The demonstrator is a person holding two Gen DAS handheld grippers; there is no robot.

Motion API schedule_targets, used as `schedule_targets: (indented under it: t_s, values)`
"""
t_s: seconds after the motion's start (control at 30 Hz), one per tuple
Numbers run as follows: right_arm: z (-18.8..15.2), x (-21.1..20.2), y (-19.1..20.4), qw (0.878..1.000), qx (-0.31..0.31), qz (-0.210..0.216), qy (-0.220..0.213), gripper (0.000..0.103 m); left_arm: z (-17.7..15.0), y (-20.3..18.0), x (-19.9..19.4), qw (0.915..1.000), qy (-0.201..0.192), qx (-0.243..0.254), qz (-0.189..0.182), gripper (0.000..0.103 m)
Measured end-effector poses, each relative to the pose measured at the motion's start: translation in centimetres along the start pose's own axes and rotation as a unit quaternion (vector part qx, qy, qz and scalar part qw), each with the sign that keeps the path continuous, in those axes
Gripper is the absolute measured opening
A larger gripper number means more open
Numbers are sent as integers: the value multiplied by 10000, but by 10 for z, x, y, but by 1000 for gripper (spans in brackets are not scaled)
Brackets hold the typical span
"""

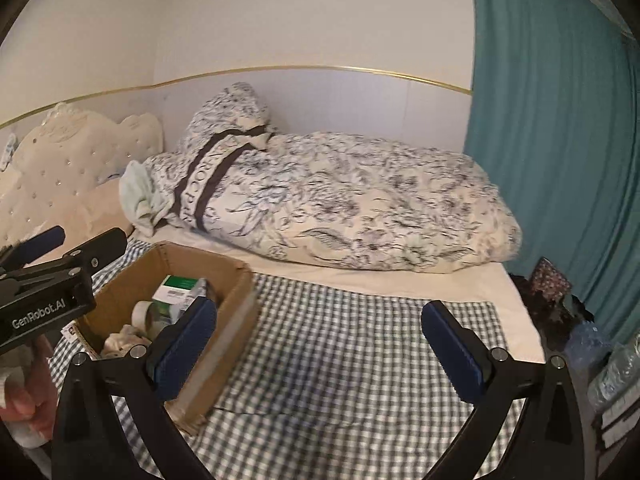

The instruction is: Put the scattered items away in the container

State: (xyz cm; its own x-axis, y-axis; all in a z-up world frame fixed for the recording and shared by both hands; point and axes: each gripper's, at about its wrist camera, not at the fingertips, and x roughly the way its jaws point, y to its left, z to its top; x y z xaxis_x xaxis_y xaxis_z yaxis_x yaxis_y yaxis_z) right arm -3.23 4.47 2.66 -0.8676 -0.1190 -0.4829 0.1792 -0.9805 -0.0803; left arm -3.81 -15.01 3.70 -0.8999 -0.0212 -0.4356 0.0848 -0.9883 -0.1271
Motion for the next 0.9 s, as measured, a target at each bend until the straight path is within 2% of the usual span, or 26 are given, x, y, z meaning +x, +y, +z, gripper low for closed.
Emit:
schedule_targets:
  t_s: [0.17,0.3,0.43,0.53,0.63,0.9]
  values:
    - [-3,-17,-36,9996,180,-201,-60,103,-4,-35,3,9997,136,108,-167,103]
    - [-7,-29,-61,9990,294,-324,-82,103,-11,-68,-2,9981,179,388,-444,103]
    - [-11,-37,-84,9982,389,-441,-100,103,-18,-102,-9,9953,180,800,-507,103]
    - [-16,-40,-99,9976,449,-512,-81,103,-22,-120,-16,9938,132,919,-606,103]
    - [-22,-40,-110,9972,522,-541,-46,103,-27,-134,-19,9932,138,928,-687,103]
    - [-32,-41,-126,9966,605,-552,-28,103,-37,-148,-14,9935,218,929,-615,103]
